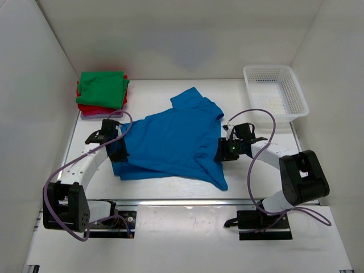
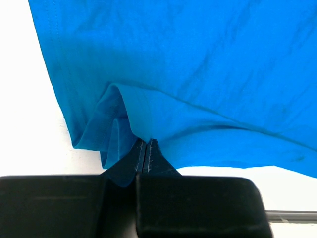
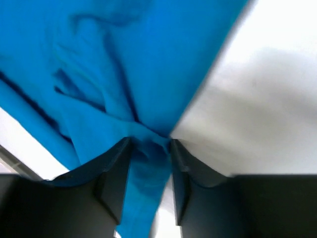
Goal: Fold and stack the t-shirts
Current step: Flatten out the tshirt
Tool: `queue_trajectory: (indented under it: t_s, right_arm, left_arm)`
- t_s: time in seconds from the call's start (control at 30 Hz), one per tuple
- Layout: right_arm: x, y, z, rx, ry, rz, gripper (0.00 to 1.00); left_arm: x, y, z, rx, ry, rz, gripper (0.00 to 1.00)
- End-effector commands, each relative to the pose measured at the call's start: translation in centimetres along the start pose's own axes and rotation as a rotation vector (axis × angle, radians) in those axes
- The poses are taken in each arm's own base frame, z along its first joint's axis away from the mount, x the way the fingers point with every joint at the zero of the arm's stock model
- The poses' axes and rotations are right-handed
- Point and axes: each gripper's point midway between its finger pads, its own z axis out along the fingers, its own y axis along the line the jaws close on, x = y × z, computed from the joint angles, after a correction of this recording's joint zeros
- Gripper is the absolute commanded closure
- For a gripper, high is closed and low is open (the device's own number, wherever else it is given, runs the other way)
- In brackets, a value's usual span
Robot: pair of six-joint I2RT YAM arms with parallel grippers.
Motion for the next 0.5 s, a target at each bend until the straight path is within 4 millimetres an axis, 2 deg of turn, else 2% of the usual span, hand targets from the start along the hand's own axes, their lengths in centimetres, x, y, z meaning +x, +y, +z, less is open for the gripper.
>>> queue_trajectory:
  t_s: [0.0, 0.13, 0.2, 0.27, 0.3, 0.33, 0.37, 0.43, 0.47]
  right_arm:
    - [2.8, -0.2, -1.0, -0.002, 0.078, 0.043, 0.67]
    - [2.2, -0.6, -1.5, 0.011, 0.053, 0.057, 0.89]
    - [1.8, -0.8, -1.8, 0.022, 0.041, 0.053, 0.98]
    - [1.3, -0.8, -2.2, 0.038, 0.025, 0.035, 1.00]
    - [0.4, -1.2, -3.2, 0.079, -0.011, 0.022, 1.00]
    - [-1.3, -1.0, -4.5, 0.097, -0.069, 0.009, 1.00]
    - [-1.8, -1.0, -5.0, 0.110, -0.082, -0.002, 1.00]
    - [-4.8, -0.7, -8.6, 0.166, -0.193, -0.014, 1.00]
    - [-6.0, -0.2, -9.9, 0.172, -0.240, -0.040, 1.00]
  left_arm:
    - [-0.8, -0.3, -0.8, 0.015, -0.044, 0.010, 1.00]
    - [-0.6, -0.4, -0.8, 0.018, -0.038, 0.017, 1.00]
    - [-0.7, -0.3, -0.8, 0.015, -0.043, 0.012, 1.00]
    - [-0.5, -0.4, -0.8, 0.017, -0.040, 0.013, 1.00]
    - [-0.6, -0.2, -0.9, 0.010, -0.041, 0.015, 1.00]
    - [-0.7, -0.3, -1.0, 0.013, -0.043, 0.017, 1.00]
    - [-0.9, -0.2, -1.1, 0.007, -0.047, 0.010, 1.00]
    - [-1.5, -0.4, -1.7, 0.014, -0.067, 0.016, 1.00]
    - [-2.5, -0.9, -2.4, 0.025, -0.094, 0.013, 1.00]
